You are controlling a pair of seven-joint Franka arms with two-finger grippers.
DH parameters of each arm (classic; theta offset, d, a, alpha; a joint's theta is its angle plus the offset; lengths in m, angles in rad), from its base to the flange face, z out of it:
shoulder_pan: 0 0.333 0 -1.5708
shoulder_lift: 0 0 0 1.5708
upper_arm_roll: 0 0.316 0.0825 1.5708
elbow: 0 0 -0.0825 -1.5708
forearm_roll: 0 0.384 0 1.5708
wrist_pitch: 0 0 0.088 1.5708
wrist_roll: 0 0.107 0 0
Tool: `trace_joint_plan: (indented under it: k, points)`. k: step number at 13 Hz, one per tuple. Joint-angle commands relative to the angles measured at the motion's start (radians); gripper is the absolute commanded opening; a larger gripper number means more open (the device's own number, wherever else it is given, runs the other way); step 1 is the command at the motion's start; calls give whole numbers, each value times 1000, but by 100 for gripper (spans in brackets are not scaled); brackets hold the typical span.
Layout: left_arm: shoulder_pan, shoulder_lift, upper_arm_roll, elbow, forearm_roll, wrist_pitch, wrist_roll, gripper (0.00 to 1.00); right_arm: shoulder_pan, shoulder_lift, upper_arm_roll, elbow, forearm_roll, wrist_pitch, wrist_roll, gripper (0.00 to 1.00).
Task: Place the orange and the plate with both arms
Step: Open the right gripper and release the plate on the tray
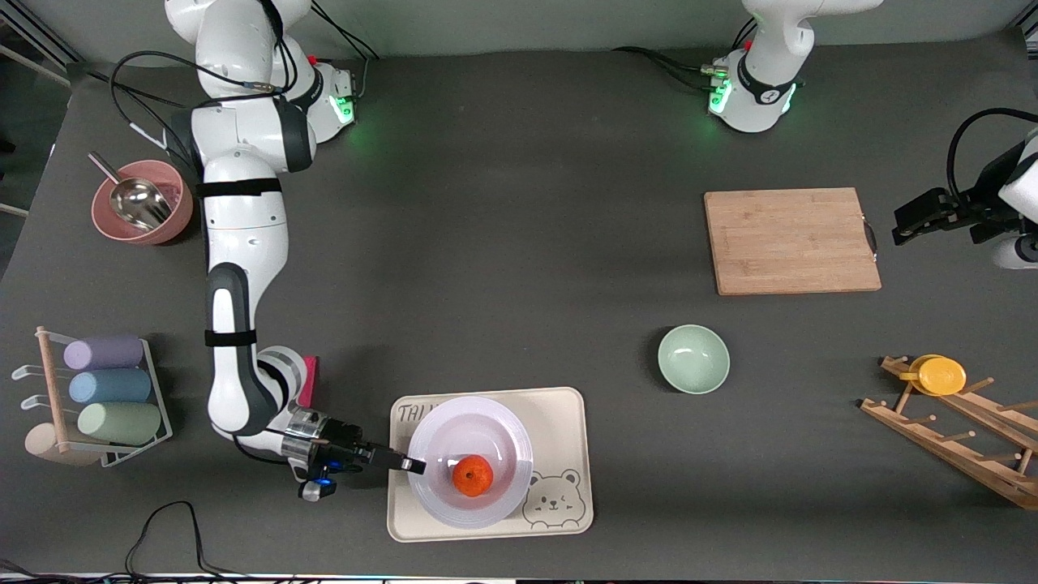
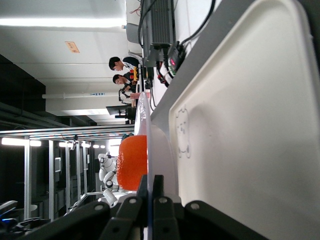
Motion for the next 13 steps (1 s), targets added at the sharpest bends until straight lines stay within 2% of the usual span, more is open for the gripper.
trace_joint_plan:
  k: [1, 8, 9, 10, 12, 13]
  points:
    - [-14, -8, 11, -5, -6, 17, 6, 100, 24, 26, 2, 38, 14, 35, -40, 0]
    - [-15, -7, 11, -7, -6, 23, 12, 100, 43, 35, 3, 34, 15, 74, -143, 0]
    - [-15, -7, 11, -7, -6, 26, 12, 100, 43, 35, 3, 34, 15, 74, -145, 5]
    - [-15, -8, 11, -15, -6, 35, 12, 100, 43, 38, 3, 34, 15, 74, -145, 23]
    - [-15, -8, 11, -15, -6, 43, 12, 100, 43, 32, 2, 34, 12, 69, -143, 38]
    - [-15, -8, 11, -16, -6, 41, 12, 100, 43, 26, 2, 34, 2, 68, -143, 63]
